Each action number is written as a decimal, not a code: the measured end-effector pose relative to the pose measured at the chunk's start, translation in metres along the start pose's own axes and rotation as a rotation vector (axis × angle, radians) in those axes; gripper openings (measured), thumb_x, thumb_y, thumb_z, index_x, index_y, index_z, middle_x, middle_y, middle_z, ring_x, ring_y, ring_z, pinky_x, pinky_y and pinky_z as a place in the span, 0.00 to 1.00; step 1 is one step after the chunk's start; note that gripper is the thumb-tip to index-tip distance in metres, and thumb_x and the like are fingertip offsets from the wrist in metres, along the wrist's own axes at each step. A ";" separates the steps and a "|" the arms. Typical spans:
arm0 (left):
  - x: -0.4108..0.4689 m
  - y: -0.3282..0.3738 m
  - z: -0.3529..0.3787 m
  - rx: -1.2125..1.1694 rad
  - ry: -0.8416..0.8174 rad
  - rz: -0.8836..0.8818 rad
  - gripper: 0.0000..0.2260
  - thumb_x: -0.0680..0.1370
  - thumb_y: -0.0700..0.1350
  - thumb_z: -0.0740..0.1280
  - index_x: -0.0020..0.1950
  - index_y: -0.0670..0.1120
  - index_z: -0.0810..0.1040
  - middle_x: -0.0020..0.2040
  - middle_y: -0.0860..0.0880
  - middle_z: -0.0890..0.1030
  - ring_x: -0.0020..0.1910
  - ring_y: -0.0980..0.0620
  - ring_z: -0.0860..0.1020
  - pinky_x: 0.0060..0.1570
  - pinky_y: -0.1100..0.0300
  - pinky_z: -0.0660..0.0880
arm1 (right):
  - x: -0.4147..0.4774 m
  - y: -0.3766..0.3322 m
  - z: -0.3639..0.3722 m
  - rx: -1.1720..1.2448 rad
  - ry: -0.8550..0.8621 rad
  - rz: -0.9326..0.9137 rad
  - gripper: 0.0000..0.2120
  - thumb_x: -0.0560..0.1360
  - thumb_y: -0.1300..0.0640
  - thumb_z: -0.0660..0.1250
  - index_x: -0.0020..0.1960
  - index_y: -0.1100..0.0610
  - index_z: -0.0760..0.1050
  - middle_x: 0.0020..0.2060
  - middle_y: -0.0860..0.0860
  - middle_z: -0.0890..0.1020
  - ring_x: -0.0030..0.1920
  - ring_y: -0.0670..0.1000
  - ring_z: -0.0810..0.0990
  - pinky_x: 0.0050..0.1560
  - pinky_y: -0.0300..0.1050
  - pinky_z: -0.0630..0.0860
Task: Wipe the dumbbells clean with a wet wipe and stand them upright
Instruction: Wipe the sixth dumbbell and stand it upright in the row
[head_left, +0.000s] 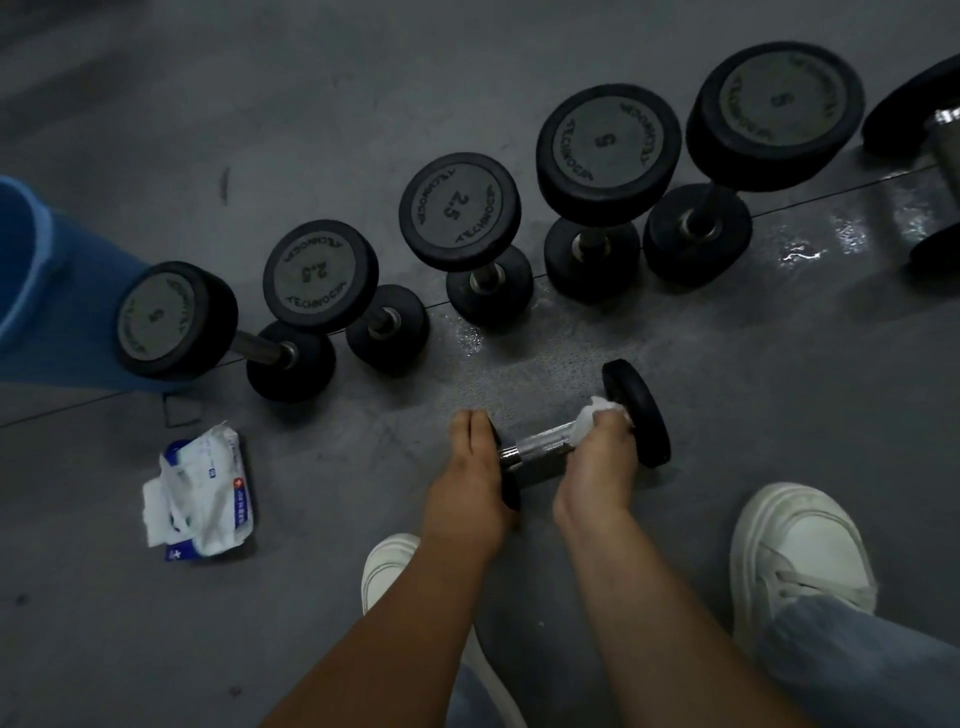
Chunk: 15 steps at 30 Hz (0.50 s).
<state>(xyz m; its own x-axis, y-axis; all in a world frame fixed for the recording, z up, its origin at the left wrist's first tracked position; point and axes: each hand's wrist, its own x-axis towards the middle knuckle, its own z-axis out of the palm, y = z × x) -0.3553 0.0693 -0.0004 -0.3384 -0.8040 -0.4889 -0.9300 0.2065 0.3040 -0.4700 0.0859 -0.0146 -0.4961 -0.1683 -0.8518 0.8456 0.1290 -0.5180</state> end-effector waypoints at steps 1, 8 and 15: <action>-0.001 0.001 -0.001 0.006 -0.010 -0.009 0.46 0.66 0.43 0.76 0.76 0.49 0.51 0.79 0.52 0.48 0.55 0.43 0.78 0.43 0.56 0.74 | -0.002 0.003 -0.002 -0.034 0.011 -0.038 0.18 0.79 0.56 0.60 0.68 0.59 0.71 0.57 0.52 0.77 0.55 0.49 0.77 0.53 0.41 0.71; -0.002 0.002 -0.002 0.000 -0.003 -0.009 0.44 0.66 0.43 0.76 0.75 0.49 0.54 0.78 0.51 0.51 0.52 0.43 0.79 0.40 0.57 0.71 | 0.024 -0.013 0.006 0.064 0.029 0.233 0.15 0.74 0.46 0.71 0.43 0.58 0.75 0.41 0.54 0.80 0.40 0.51 0.81 0.49 0.53 0.79; -0.004 0.003 0.000 0.013 0.001 0.005 0.42 0.67 0.43 0.75 0.75 0.48 0.55 0.78 0.51 0.51 0.53 0.43 0.79 0.39 0.57 0.69 | 0.015 -0.018 -0.007 0.234 -0.008 0.286 0.08 0.77 0.54 0.69 0.45 0.57 0.73 0.46 0.54 0.79 0.48 0.52 0.79 0.55 0.50 0.76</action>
<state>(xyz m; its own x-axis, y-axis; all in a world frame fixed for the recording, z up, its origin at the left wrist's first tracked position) -0.3565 0.0728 0.0024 -0.3425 -0.8036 -0.4867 -0.9302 0.2172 0.2960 -0.4939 0.0875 -0.0192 -0.2323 -0.1654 -0.9585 0.9725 -0.0544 -0.2263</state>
